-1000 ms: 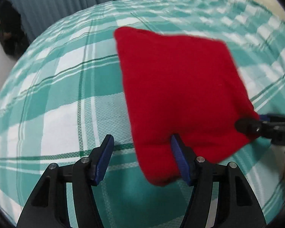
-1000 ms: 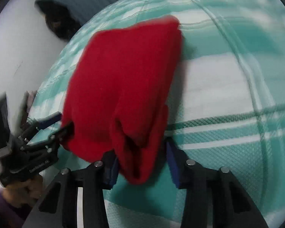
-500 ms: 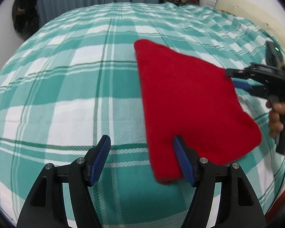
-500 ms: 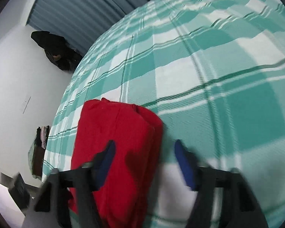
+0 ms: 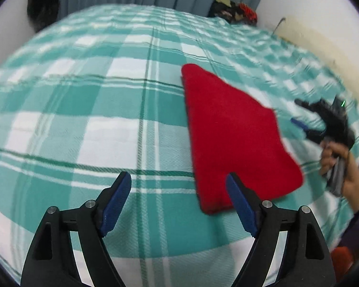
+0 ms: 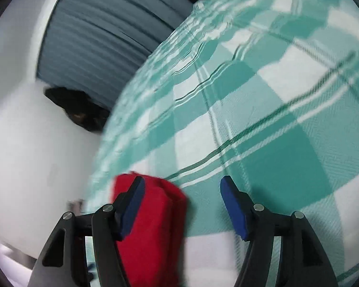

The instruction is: Fold small clothes

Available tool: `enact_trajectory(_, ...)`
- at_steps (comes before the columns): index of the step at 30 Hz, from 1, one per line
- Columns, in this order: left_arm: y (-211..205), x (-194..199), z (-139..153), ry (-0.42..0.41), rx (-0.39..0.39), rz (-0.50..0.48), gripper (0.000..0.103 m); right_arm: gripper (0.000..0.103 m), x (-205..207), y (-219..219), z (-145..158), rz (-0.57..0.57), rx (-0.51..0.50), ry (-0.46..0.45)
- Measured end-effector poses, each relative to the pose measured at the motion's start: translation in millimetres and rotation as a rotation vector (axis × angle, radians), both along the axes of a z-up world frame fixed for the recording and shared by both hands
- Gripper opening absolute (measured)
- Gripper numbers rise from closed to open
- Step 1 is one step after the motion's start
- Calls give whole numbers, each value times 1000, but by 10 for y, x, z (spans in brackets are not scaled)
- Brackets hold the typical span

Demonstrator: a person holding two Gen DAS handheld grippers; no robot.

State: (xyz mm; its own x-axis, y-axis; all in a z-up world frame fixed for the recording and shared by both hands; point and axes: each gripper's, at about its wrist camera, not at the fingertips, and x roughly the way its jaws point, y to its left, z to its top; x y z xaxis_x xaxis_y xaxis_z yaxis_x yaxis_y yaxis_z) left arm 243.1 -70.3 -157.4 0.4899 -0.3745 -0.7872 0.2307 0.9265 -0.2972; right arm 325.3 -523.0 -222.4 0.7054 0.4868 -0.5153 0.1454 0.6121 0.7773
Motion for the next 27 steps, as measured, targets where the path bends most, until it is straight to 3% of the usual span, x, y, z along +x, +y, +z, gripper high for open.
enact_trajectory(2,-57,71,-100,39,-41,-23,84,66,73,95,-121,101,105,14)
enact_trajectory(4,-166,118,-196,52,-64,-52,84,66,194,273,-252,197,148,53)
enact_trajectory(7,-350,235,-412,104,-106,-97,83,66,423,607,-426,272,52,90)
enact_trajectory(9,-441,276,-475,101,-126,-107,83,63,587,754,-497,280,71,69)
enact_trajectory(10,-481,292,-483,96,-140,-119,83,57,648,802,-514,293,90,61)
enact_trajectory(11,-506,306,-491,104,-155,-130,79,34,723,850,-530,311,106,54)
enact_trajectory(12,-527,334,-509,121,-177,-144,72,17,779,874,-554,318,108,63)
enact_trajectory(14,-532,366,-523,148,-196,-152,43,15,825,832,-527,288,78,59)
enact_trajectory(17,-469,349,-432,138,-210,-142,29,14,749,905,-260,288,1,4)
enact_trajectory(22,-358,150,78,64,-244,-157,28,13,557,1073,470,346,-88,-122)
enact_trajectory(27,-203,-101,621,8,-260,-184,28,13,267,1101,1121,389,-73,-201)
